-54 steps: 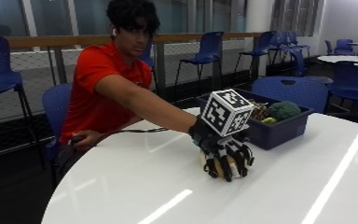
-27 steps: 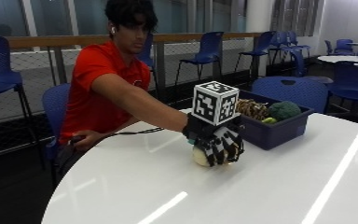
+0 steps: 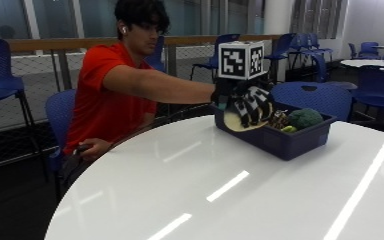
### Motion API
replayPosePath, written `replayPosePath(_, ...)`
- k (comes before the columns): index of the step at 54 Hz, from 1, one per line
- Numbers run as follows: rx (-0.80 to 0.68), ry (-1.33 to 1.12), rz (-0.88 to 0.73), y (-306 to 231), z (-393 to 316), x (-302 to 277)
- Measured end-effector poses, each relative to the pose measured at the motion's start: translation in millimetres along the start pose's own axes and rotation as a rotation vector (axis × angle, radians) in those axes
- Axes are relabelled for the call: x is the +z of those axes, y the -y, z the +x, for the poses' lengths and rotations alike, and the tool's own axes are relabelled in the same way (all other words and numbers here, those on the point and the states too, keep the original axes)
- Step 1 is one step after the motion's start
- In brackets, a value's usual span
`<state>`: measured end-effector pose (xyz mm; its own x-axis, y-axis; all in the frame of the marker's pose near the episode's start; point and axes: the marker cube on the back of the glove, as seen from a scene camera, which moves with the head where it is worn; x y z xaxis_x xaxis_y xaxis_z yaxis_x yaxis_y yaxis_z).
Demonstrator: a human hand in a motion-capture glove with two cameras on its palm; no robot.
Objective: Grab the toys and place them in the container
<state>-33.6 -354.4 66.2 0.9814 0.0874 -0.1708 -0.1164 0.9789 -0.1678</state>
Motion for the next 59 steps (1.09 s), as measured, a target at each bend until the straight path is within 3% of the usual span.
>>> replayPosePath(18, -0.161, 0.051, 0.056, -18.5, -113.9, -52.0)
replayPosePath(26, -0.341, 0.006, 0.071, -35.2, -172.4, -62.2)
replayPosePath(32, -0.277, 0.046, 0.085, -40.4, -205.0, -71.1)
replayPosePath(36, -0.359, 0.085, 0.108, -50.3, -220.9, -76.6)
replayPosePath(41, -0.364, 0.023, 0.137, -51.2, -221.7, -76.4)
replayPosePath(49, -0.233, -0.028, -0.014, -45.8, -210.7, -58.8)
replayPosePath(55, -0.387, -0.082, -0.024, -50.5, -192.5, -42.1)
replayPosePath(59, -0.32, -0.022, -0.034, -54.5, -191.6, -37.8)
